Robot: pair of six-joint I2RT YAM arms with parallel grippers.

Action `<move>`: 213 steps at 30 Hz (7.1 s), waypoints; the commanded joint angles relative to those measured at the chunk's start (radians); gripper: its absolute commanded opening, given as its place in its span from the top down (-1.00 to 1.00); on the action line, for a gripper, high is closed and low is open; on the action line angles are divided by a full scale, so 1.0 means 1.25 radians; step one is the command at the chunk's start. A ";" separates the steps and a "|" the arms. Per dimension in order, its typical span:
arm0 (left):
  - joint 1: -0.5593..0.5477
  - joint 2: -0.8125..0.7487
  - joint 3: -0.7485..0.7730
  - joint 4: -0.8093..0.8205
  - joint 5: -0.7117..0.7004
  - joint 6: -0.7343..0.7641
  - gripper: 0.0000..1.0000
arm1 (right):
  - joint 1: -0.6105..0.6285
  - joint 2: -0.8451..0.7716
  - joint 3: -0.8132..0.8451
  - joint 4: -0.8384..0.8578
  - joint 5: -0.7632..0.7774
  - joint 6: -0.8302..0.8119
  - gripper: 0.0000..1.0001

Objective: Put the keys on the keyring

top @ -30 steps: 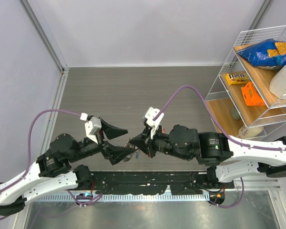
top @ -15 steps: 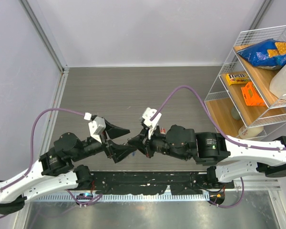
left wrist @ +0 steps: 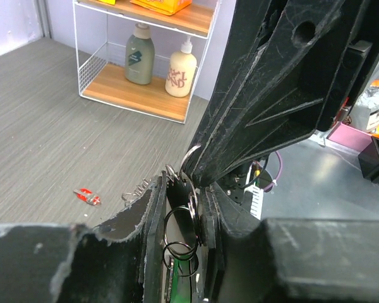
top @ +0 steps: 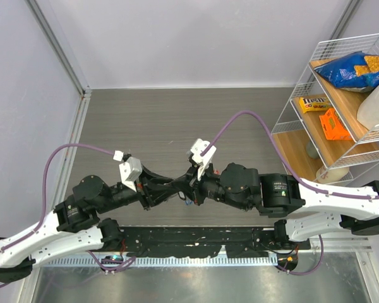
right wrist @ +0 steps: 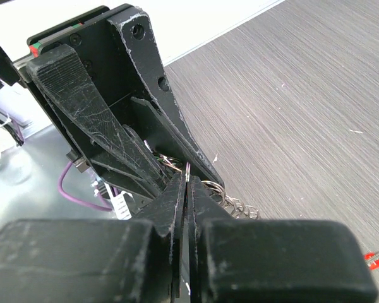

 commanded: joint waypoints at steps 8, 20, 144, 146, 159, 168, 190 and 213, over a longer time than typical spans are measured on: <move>0.008 -0.002 -0.012 0.102 -0.076 0.030 1.00 | 0.017 -0.013 -0.004 0.069 -0.108 0.049 0.89; 0.008 -0.030 -0.031 0.120 -0.076 0.029 1.00 | 0.017 -0.082 -0.055 0.098 -0.130 0.035 0.38; 0.007 -0.090 -0.050 0.276 0.319 -0.052 1.00 | 0.018 -0.120 -0.223 0.238 -0.435 -0.307 -0.12; 0.008 -0.091 -0.050 0.277 0.319 -0.053 1.00 | 0.017 -0.119 -0.221 0.240 -0.434 -0.307 -0.12; 0.007 -0.084 -0.050 0.281 0.333 -0.056 1.00 | 0.018 -0.104 -0.196 0.258 -0.396 -0.301 -0.08; 0.007 -0.081 -0.059 0.293 0.341 -0.064 1.00 | 0.017 -0.095 -0.188 0.287 -0.369 -0.302 0.00; 0.007 -0.085 -0.069 0.305 0.352 -0.075 1.00 | 0.016 -0.074 -0.163 0.295 -0.372 -0.313 0.89; 0.007 -0.063 -0.050 0.229 0.354 -0.061 0.52 | 0.004 -0.157 -0.194 0.246 -0.459 -0.228 0.89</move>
